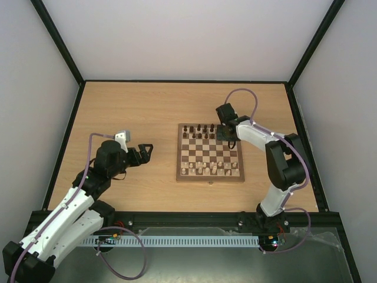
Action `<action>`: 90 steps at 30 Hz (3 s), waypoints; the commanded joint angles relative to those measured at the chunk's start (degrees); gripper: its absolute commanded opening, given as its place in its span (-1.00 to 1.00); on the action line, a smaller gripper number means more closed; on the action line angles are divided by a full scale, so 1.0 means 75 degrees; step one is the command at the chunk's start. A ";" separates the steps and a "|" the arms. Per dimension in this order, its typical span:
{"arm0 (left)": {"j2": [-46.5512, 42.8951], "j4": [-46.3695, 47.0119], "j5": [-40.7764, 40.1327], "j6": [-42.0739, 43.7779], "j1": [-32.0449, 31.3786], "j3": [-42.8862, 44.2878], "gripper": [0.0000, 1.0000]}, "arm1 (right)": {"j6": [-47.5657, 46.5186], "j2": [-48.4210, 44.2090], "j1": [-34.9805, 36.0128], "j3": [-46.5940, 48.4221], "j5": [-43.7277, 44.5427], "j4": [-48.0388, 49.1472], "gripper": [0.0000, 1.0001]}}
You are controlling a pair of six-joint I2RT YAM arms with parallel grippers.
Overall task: Set up the chess pieces on the board
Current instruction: Place the chess piece on the chessboard, then pick up the chess piece at the center of the board.
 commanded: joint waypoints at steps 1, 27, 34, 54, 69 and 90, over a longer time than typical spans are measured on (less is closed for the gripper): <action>0.0009 0.0108 -0.0019 0.0064 -0.0023 0.0201 0.99 | 0.0026 0.0145 -0.0101 0.0181 0.0152 -0.0081 -0.97; 0.0143 0.0233 0.0119 0.0127 -0.0028 0.0197 0.99 | 0.0015 -0.0003 -0.0131 0.0257 -0.0106 -0.0105 -0.49; 0.0089 -0.0002 0.0000 0.0152 -0.0023 0.0425 0.99 | 0.0018 -0.0830 -0.0123 -0.0027 -0.0239 -0.0308 -0.23; -0.2296 -0.1838 -0.0202 0.0149 -0.0023 0.2940 0.99 | 0.0150 -0.1785 0.2724 0.0479 -0.2297 -0.0438 0.91; -0.2973 -0.2461 -0.0243 -0.0070 -0.0012 0.3184 0.99 | -0.0102 0.2989 0.4970 0.5152 -0.1949 -0.1133 0.27; -0.3299 -0.2447 -0.0134 -0.0101 0.0000 0.3337 0.99 | -0.0242 0.5624 0.5397 0.8220 -0.1860 -0.2040 -0.21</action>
